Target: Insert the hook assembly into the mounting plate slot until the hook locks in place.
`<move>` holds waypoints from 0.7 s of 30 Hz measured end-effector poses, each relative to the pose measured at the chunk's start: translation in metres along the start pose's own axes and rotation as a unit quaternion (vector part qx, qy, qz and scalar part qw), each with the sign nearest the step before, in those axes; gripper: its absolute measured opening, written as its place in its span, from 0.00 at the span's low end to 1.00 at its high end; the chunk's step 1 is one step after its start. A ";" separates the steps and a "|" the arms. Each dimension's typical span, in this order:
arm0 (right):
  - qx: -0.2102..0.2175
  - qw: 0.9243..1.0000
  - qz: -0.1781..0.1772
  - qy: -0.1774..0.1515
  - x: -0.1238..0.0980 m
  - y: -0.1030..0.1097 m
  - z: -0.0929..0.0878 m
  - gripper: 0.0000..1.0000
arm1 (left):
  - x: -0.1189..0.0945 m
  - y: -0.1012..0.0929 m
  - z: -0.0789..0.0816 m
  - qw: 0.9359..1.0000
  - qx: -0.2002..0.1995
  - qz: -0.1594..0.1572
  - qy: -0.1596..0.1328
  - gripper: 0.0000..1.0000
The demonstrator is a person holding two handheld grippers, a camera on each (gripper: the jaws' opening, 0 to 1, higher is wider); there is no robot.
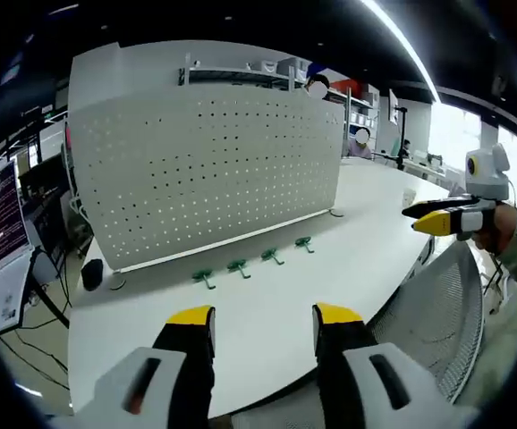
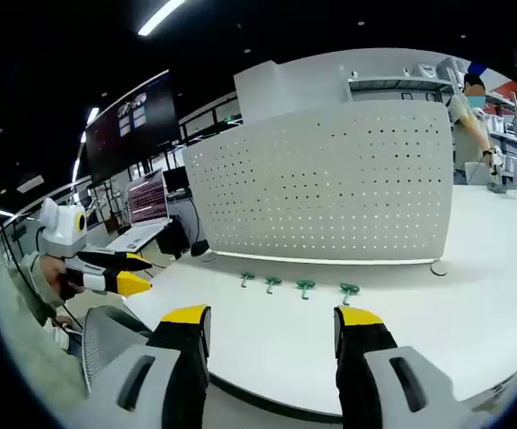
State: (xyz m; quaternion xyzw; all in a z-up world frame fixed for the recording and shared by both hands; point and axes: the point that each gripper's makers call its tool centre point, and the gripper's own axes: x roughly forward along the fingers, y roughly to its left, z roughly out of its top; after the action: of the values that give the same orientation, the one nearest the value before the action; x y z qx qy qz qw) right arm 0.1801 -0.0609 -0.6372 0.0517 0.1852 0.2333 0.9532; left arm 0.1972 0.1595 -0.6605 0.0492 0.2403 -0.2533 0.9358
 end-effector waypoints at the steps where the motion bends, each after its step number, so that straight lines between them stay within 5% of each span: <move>1: 0.000 1.000 0.000 0.001 0.000 0.000 0.000 0.54 | -0.001 -0.001 0.000 1.000 0.000 0.001 -0.001 0.45; 21: -0.004 1.000 0.007 0.003 -0.001 -0.002 0.003 0.54 | 0.000 -0.005 -0.001 1.000 -0.002 0.002 0.001 0.44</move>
State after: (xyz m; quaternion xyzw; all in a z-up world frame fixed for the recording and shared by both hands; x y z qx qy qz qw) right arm 0.1808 -0.0630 -0.6344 0.0482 0.1871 0.2414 0.9510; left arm 0.1942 0.1553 -0.6615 0.0479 0.2419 -0.2506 0.9362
